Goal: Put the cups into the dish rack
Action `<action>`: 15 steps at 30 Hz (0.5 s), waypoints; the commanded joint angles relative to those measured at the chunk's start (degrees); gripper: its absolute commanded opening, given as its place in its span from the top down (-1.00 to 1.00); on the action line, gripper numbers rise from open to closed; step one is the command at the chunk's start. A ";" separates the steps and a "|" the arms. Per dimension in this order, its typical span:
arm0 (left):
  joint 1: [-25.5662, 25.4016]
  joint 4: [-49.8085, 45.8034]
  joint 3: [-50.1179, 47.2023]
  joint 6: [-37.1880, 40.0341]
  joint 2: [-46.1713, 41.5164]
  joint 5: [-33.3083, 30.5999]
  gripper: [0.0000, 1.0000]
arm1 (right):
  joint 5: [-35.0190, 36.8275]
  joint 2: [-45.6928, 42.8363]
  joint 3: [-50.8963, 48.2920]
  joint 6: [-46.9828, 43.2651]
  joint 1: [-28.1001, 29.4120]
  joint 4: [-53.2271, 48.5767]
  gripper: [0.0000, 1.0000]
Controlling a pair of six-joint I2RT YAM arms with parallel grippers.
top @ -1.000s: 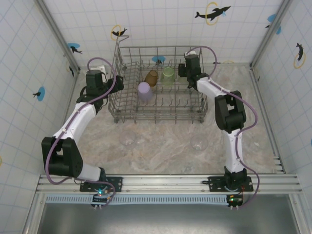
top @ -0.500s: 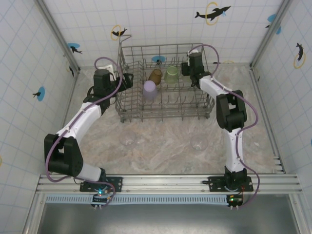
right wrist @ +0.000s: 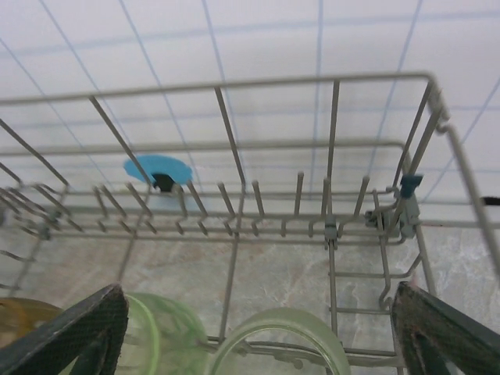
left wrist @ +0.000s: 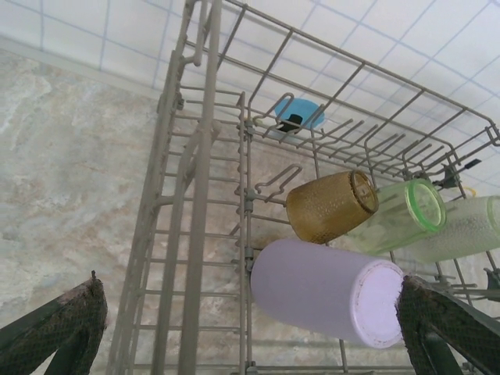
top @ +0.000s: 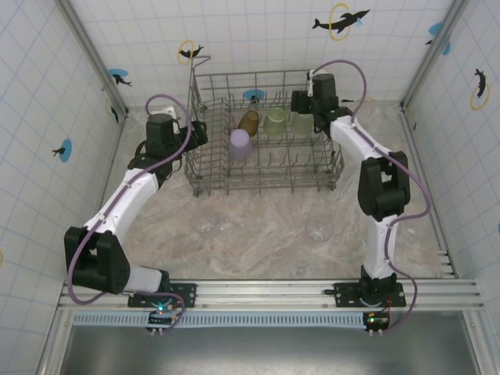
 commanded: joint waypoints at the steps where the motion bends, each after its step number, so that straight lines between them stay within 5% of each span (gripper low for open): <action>1: 0.73 -1.95 -0.75 0.91 -2.93 -2.16 -0.95 | -1.97 -5.68 -1.28 1.93 -0.41 -2.51 -0.85; 4: 1.07 -3.32 -1.01 1.52 -4.13 -4.47 -0.95 | -3.02 -8.81 -3.20 2.59 -0.40 -4.07 -0.99; 15: 1.93 -7.09 0.81 1.04 -4.06 -7.84 -0.95 | -5.30 -26.50 -22.04 6.14 -1.66 -1.24 -0.99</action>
